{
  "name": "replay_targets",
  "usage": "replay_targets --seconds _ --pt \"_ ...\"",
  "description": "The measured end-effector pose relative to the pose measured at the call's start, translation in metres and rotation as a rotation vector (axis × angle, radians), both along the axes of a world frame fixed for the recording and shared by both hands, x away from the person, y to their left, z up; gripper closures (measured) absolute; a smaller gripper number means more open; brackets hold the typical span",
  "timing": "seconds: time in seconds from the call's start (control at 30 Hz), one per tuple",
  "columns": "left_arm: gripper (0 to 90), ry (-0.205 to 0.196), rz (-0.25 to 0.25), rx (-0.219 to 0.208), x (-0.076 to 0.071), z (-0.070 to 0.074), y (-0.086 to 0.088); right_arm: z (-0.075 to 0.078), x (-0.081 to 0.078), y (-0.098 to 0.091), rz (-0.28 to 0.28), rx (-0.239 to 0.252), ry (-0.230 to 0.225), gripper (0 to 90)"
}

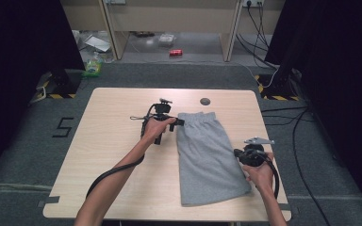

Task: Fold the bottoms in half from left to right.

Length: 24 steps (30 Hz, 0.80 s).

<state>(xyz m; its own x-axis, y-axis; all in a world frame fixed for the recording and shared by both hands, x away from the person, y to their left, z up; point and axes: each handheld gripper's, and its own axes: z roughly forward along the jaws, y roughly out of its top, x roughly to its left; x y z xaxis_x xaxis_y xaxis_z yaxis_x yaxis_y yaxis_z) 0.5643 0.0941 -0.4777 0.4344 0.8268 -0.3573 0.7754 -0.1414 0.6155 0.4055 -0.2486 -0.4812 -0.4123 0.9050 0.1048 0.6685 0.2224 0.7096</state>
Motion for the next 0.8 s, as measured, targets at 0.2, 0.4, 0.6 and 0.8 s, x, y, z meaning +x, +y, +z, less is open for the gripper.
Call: replay_targets --seconds 0.2,0.4,0.6,0.8 --pt "31.7 0.007 0.008 0.001 0.001 -0.002 -0.001 -0.007 0.004 -0.002 0.005 -0.015 0.024 88.6" --pt "32.0 0.020 0.016 -0.008 0.001 -0.012 -0.005 -0.006 -0.003 -0.005 -0.037 -0.028 0.007 72.1" --pt "32.2 0.019 0.021 -0.005 0.002 -0.014 -0.006 0.006 -0.029 -0.001 -0.016 -0.004 -0.039 63.1" --pt "34.9 0.011 0.028 -0.012 0.002 -0.014 -0.007 0.011 -0.053 0.013 0.028 0.030 -0.076 58.6"
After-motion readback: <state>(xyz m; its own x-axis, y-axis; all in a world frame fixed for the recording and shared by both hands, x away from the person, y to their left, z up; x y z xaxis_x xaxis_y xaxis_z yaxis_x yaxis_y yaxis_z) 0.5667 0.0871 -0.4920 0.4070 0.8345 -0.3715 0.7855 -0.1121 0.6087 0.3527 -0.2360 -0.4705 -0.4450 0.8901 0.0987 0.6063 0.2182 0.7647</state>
